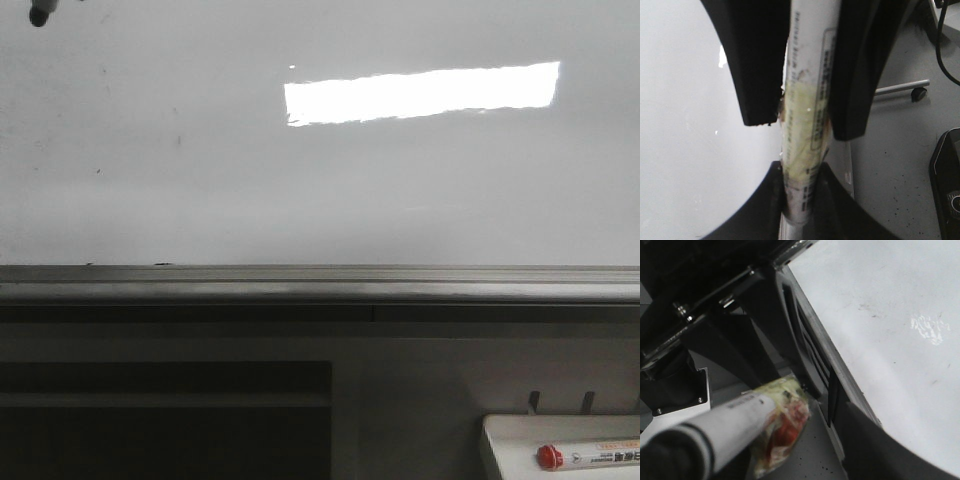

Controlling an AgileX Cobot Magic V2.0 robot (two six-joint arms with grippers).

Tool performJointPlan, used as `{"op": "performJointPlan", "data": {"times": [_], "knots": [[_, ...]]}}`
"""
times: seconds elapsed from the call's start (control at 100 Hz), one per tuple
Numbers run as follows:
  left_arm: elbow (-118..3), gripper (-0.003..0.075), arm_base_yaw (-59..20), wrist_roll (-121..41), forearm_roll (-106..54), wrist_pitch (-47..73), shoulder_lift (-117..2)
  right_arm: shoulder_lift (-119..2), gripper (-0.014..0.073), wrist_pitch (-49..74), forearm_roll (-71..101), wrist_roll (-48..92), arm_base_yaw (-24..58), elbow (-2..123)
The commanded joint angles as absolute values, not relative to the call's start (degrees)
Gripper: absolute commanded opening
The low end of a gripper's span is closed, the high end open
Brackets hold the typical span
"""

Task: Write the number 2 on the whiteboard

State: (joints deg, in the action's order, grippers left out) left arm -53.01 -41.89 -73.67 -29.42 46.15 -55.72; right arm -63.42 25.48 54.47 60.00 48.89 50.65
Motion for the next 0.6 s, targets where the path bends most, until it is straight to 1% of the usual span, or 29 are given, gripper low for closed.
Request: {"op": "performJointPlan", "data": {"times": [0.0, 0.22, 0.48, 0.53, 0.59], "knots": [[-54.3, -0.0020, -42.4, -73.3, -32.5, 45.3, -55.1, -63.4, 0.0338, 21.1, 57.2, 60.5, 50.0, 53.0], [-54.3, -0.0020, -42.4, -73.3, -32.5, 46.2, -55.1, -64.4, 0.0338, 19.6, 57.3, 60.5, 52.3, 54.2], [-54.3, -0.0020, -42.4, -73.3, -32.5, 47.7, -55.1, -64.4, 0.0336, 14.8, 57.9, 60.5, 52.3, 54.2], [-54.3, -0.0020, -42.4, -73.3, -32.5, 47.7, -55.1, -64.4, 0.0326, 14.9, 58.4, 60.5, 52.3, 54.2], [-54.3, -0.0020, -42.4, -73.3, -32.5, 47.7, -55.1, -64.4, 0.0287, 15.2, 58.6, 60.5, 52.3, 54.2]]}}
